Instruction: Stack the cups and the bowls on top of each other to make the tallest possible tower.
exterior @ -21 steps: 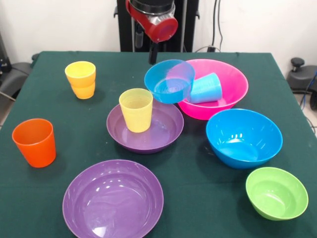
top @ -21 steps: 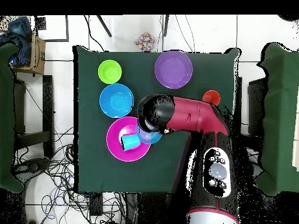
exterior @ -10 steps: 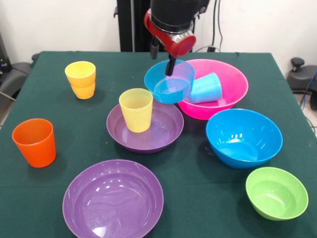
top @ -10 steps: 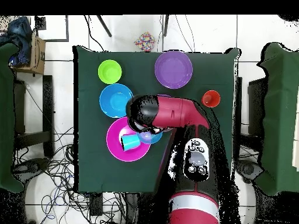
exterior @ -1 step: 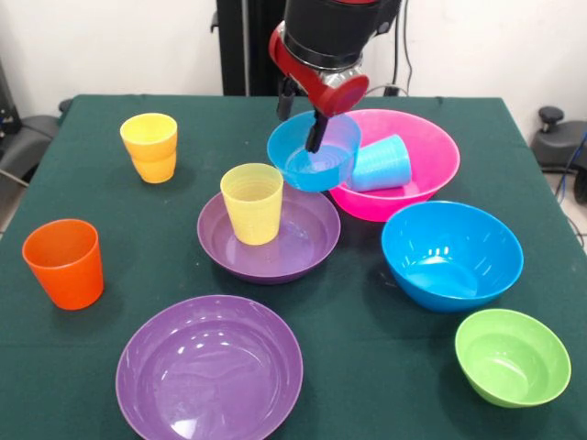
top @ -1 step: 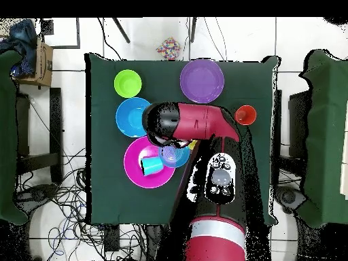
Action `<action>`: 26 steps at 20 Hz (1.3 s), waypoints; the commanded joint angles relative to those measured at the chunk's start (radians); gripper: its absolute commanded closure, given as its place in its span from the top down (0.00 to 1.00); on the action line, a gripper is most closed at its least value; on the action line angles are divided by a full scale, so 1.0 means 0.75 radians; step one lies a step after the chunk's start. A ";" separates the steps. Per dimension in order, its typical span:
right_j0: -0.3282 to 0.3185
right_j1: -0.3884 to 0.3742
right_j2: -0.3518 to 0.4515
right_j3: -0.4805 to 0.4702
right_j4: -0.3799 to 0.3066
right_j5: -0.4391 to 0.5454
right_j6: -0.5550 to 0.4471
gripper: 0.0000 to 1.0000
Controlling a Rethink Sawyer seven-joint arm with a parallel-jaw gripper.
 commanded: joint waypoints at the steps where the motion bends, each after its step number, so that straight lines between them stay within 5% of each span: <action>1: 0.001 0.119 0.037 -0.232 -0.018 0.133 0.065 1.00; 8: -0.035 0.276 0.056 -0.414 0.019 0.085 0.068 1.00; 14: 0.003 0.364 0.021 -0.648 0.032 0.309 0.076 1.00; 21: -0.014 0.413 0.022 -0.754 0.070 0.435 0.028 1.00; 26: -0.030 0.387 0.056 -0.669 0.033 0.338 -0.142 1.00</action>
